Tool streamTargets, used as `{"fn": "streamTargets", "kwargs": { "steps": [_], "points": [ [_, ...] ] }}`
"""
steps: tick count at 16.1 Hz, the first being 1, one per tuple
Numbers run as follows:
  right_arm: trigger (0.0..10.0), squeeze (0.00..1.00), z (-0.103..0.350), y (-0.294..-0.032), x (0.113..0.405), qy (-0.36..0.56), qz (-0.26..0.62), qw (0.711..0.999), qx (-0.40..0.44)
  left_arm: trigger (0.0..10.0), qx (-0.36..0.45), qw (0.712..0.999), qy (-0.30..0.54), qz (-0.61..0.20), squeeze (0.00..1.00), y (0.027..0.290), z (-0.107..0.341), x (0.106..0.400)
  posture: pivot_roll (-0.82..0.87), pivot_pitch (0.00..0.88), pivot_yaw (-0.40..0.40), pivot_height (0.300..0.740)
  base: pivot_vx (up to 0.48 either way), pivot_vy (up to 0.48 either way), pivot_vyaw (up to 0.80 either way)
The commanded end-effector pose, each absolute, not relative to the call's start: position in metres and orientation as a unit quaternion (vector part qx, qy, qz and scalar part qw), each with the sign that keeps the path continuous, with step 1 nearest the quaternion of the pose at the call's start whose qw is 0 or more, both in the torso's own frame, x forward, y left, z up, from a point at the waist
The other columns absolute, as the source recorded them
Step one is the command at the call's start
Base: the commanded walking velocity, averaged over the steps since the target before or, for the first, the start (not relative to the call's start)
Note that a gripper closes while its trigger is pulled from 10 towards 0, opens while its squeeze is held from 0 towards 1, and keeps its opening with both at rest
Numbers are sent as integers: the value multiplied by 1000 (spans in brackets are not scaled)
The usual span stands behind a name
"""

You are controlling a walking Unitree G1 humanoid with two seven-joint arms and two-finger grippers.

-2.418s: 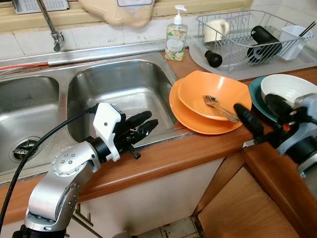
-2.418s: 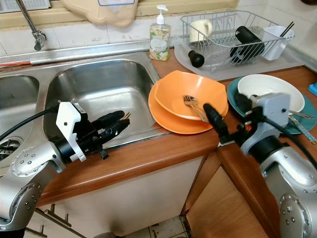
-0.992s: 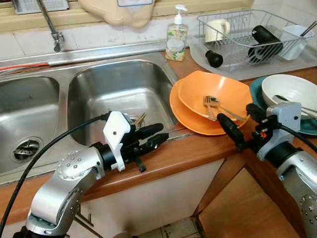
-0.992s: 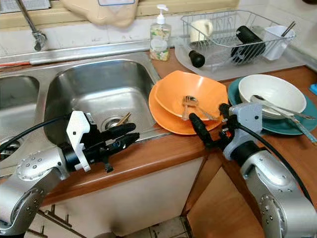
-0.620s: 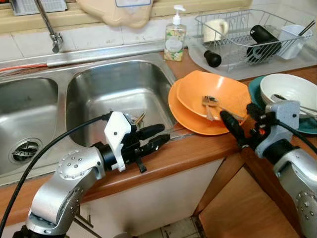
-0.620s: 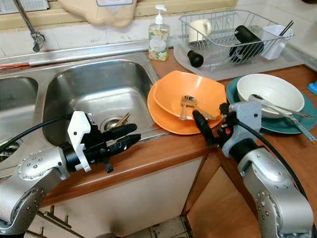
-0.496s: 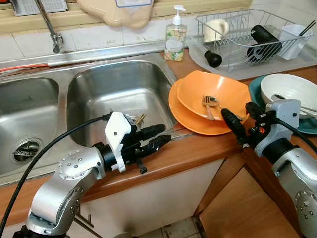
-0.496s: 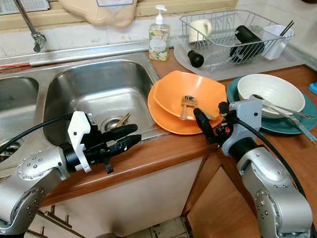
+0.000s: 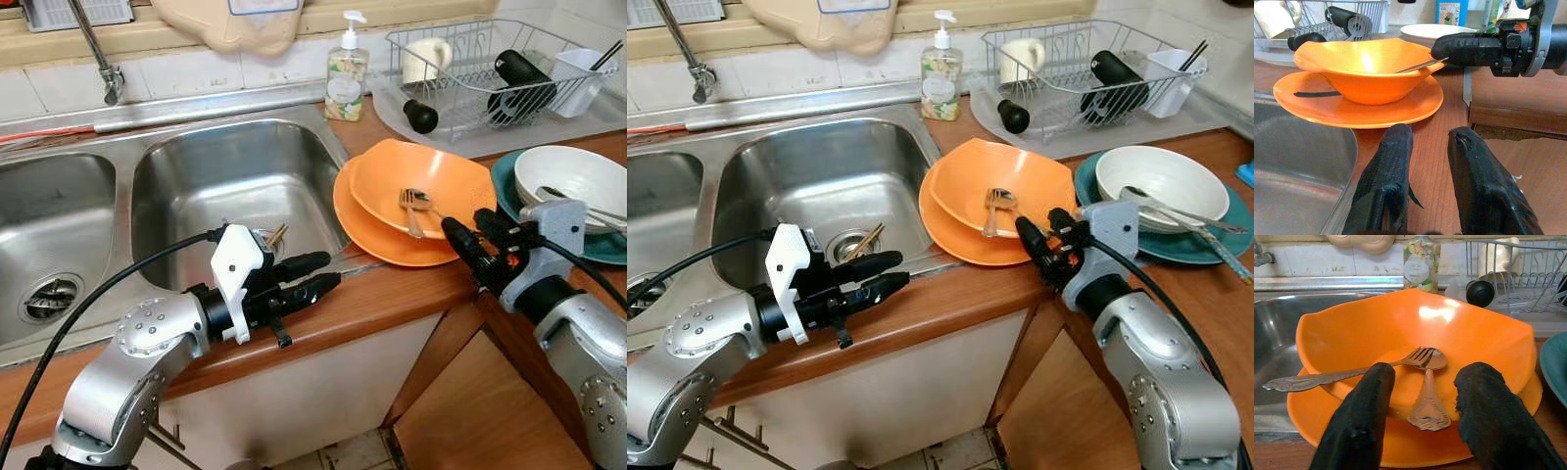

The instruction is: Kitchen organization

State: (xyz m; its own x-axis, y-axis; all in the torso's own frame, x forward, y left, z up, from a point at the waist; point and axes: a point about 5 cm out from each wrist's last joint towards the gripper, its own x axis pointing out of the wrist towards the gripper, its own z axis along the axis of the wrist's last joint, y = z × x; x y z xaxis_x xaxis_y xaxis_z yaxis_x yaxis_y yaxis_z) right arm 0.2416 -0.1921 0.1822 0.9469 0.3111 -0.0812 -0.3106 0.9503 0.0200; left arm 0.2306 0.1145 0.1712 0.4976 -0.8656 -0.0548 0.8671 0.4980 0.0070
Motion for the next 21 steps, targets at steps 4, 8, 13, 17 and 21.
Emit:
{"fn": "streamTargets", "kwargs": {
  "steps": [4,8,13,17,21],
  "points": [
    [0,0,172,-193,242,76,162,984,-13,10000,16,866,23,-499,0,114,171,227,-143,0,26,740,0,0,0],
    [0,0,177,-196,246,72,160,984,-22,10000,20,869,14,-495,0,114,174,233,-151,0,20,740,0,0,0],
    [0,0,182,-198,252,65,159,985,-31,10000,19,873,10,-488,0,114,174,233,-154,0,12,740,0,0,0],
    [0,0,194,-199,255,47,164,984,-48,10000,23,873,1,-487,0,115,178,237,-160,0,18,740,0,0,0],
    [0,0,210,-194,251,53,211,971,-101,10000,31,869,-1,-493,0,115,181,239,-183,0,22,740,0,0,0]
  ]
}}
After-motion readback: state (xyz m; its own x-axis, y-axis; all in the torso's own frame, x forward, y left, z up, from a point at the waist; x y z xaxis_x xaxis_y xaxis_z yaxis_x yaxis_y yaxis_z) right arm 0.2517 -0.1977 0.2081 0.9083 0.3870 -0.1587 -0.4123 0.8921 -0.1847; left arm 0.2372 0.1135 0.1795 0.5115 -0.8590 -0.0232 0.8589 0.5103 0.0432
